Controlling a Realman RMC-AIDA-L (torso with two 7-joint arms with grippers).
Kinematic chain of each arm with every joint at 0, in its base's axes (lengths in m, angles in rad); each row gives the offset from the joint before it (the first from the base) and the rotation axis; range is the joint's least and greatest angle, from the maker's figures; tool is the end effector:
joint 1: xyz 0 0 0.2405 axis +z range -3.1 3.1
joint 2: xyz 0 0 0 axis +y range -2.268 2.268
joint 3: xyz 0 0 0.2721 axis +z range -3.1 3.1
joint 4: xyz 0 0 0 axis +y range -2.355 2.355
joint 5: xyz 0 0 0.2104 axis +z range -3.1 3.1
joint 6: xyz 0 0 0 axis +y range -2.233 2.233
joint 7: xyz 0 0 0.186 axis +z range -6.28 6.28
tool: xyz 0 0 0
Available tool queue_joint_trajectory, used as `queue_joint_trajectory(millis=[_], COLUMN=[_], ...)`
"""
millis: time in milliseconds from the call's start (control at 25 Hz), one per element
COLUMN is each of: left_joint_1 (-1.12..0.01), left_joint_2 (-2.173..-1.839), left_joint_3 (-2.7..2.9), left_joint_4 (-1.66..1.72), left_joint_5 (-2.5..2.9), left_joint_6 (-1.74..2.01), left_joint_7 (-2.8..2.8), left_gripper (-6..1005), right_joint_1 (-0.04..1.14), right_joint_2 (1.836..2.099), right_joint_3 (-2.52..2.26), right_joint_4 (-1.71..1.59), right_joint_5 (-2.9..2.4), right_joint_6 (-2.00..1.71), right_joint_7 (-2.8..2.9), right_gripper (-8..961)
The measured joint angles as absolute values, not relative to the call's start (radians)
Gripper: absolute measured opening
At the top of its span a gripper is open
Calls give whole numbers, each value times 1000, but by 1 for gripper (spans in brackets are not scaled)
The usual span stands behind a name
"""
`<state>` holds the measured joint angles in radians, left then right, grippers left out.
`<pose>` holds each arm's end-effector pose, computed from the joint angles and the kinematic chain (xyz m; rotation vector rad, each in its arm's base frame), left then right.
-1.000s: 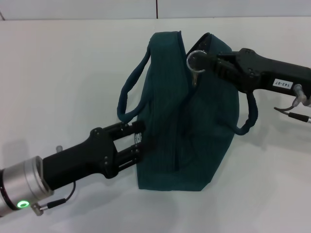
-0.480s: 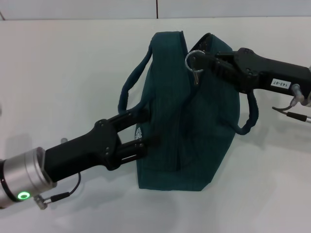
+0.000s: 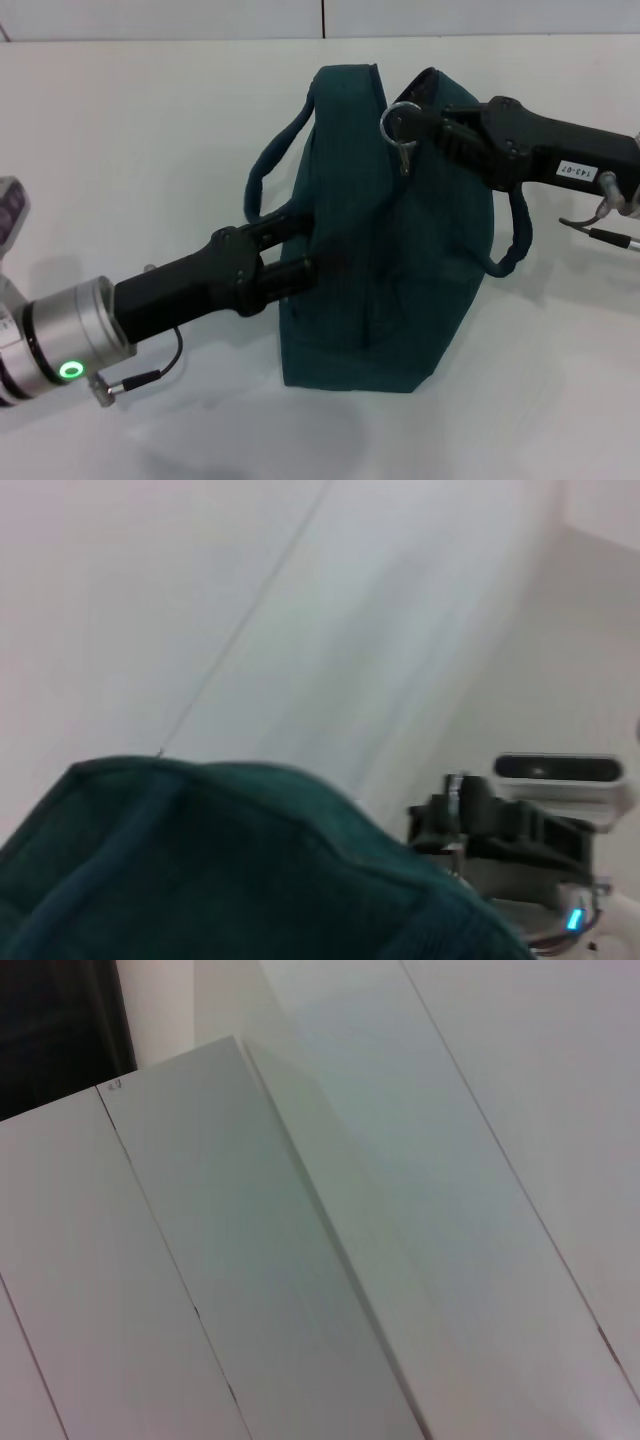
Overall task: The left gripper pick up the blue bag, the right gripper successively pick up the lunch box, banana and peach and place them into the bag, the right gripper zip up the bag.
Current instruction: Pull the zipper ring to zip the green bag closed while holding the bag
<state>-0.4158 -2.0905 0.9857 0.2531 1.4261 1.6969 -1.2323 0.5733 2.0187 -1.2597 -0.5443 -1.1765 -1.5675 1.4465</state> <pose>-0.2384 0.2816 -0.0786 -2.5346 -0.9258 -1.3793 0.1577 0.3575 -0.0398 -2.7064 0.6242 1.3511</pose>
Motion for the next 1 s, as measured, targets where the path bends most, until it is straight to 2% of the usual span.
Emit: queue_joint_trajectory(millis=[160, 680, 1000], left_joint_1=[-420, -430, -433], left_joint_2=[-2091, -2088, -2086], left_joint_3=[985, 983, 1007], left_joint_4=[253, 254, 262], left_joint_5=[1421, 1400, 1409], left_joint_6=[1675, 1667, 1676], left_joint_7=[-1245, -1287, -1289], left_gripper=[754, 293, 150], right_joint_1=[573, 565, 565], right_joint_2=[2018, 2013, 2011], right_joint_3=[-1254, -1240, -1200], right_joint_4=[-545, -539, -508], right_joint_5=[-1177, -1162, -1158], right_joint_6=[-1567, -1574, -1580], right_joint_7=[1446, 1446, 1447], right_gripper=[6, 5, 6])
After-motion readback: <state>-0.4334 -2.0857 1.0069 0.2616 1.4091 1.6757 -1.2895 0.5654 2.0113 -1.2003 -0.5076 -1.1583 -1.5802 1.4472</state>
